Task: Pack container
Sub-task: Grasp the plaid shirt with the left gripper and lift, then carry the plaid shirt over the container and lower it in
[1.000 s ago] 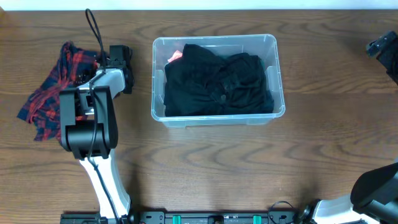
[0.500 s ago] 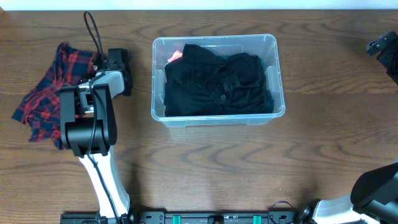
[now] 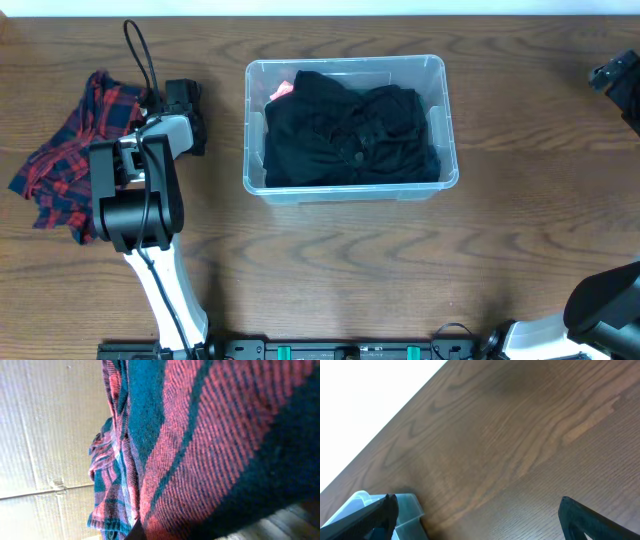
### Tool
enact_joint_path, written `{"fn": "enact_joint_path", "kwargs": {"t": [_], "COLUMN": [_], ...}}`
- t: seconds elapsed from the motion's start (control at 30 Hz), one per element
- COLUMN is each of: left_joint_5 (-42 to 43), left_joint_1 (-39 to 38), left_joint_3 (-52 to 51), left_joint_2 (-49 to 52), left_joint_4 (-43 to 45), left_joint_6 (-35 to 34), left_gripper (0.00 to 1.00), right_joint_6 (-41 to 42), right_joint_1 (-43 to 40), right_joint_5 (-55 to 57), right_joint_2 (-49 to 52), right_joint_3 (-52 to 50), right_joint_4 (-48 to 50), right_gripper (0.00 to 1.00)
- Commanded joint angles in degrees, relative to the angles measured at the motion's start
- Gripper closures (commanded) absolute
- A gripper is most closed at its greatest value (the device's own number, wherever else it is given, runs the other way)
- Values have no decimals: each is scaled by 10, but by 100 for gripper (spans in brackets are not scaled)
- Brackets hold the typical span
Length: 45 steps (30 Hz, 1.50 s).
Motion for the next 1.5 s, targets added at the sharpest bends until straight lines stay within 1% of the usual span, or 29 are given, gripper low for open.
{"fn": "enact_joint_path", "kwargs": {"t": [0.0,0.2,0.23,0.3,0.4,0.57,0.67,0.8,0.97,1.1,1.27,1.37,1.47], "left_joint_5": [-29,-23,-12,18,70,199,258,299,302,302,301,275,249], "left_joint_1": [-9,-40,-45,-56,-69,-79,-79,-83,-114,-162,-237,-284,-327], "left_joint_3": [-3,-3,-3,-3,-3,-3,-3,0,15,23,24,24,24], "left_joint_2": [-9,-86,-102,-136,-194,-289,-340,-402,-462,-499,-517,-516,-516], "left_joint_4": [-11,-17,-23,-38,-66,-116,-136,-145,-146,-146,-137,-119,-92], "left_joint_6": [-10,-23,-23,-25,-49,-71,-75,-75,-62,-49,-45,-45,-28], "left_gripper": [94,94,94,94,94,94,94,94,94,94,94,94,94], "right_joint_6": [8,8,8,8,8,8,8,8,8,8,8,8,8], "right_joint_1": [-2,-2,-2,-2,-2,-2,-2,-2,-2,-2,-2,-2,-2], "right_joint_5": [-1,-1,-1,-1,-1,-1,-1,-1,-1,-1,-1,-1,-1], "right_joint_2": [0,0,0,0,0,0,0,0,0,0,0,0,0], "right_joint_3": [8,8,8,8,8,8,8,8,8,8,8,8,8], "right_joint_4": [-1,-1,-1,-1,-1,-1,-1,-1,-1,-1,-1,-1,-1], "right_gripper": [1,1,1,1,1,1,1,1,1,1,1,1,1]}}
